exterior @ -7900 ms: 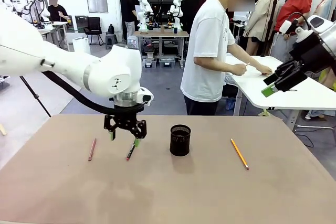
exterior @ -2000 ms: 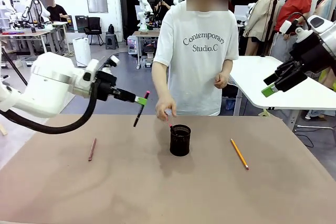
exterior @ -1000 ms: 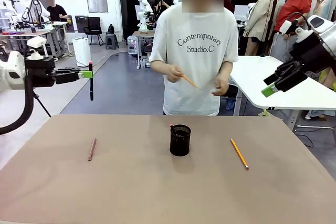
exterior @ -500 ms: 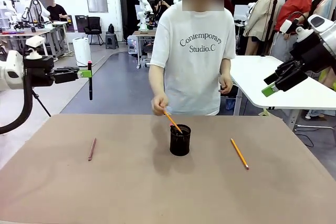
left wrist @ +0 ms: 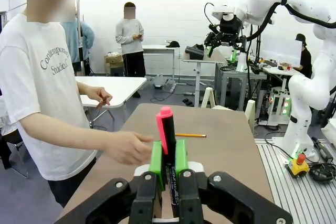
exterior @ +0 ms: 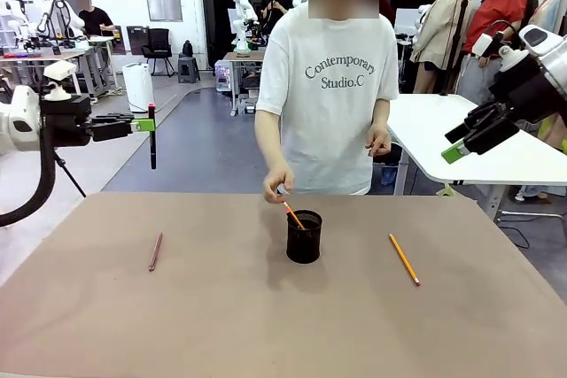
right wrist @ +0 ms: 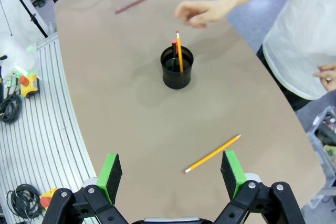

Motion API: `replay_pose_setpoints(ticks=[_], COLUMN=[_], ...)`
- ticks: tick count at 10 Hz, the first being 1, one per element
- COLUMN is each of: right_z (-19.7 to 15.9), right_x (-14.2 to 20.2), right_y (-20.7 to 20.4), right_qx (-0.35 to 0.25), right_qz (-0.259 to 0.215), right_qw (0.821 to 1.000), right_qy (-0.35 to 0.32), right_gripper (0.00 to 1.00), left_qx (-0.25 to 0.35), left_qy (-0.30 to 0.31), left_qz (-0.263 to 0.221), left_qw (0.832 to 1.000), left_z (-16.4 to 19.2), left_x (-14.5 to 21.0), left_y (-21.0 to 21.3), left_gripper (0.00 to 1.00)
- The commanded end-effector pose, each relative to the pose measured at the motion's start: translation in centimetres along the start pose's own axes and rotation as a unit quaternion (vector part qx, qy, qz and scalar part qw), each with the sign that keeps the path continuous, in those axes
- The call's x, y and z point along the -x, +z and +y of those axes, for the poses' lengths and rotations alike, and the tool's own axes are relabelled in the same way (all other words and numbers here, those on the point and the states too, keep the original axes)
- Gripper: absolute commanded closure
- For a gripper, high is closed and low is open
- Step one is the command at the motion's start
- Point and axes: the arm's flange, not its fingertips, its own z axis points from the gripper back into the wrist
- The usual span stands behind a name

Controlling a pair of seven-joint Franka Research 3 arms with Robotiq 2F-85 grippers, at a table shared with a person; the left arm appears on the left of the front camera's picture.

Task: Place the pens into the pen holder.
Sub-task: Pick up a writing instrument from the table and place it into the Pen holder.

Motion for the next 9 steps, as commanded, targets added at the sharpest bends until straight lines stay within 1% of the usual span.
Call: replay_pose_setpoints(ticks=[1, 9], right_z=[0.05, 0.05], right_x=[-0.1, -0.1], right_y=[0.04, 0.04], right_qx=[-0.002, -0.002], right_qz=[-0.004, -0.004], right_qw=[1.0, 1.0], right_qy=[0.002, 0.002], right_gripper=[0.0, 0.0], left_qx=[0.001, 0.001], left_qy=[-0.002, -0.002], left_qz=[-0.001, -0.001], left_qw=[1.0, 1.0], left_z=[-0.08, -0.08], left_x=[-0.16, -0.16], left_y=[-0.01, -0.01], left_gripper=[1.0, 1.0])
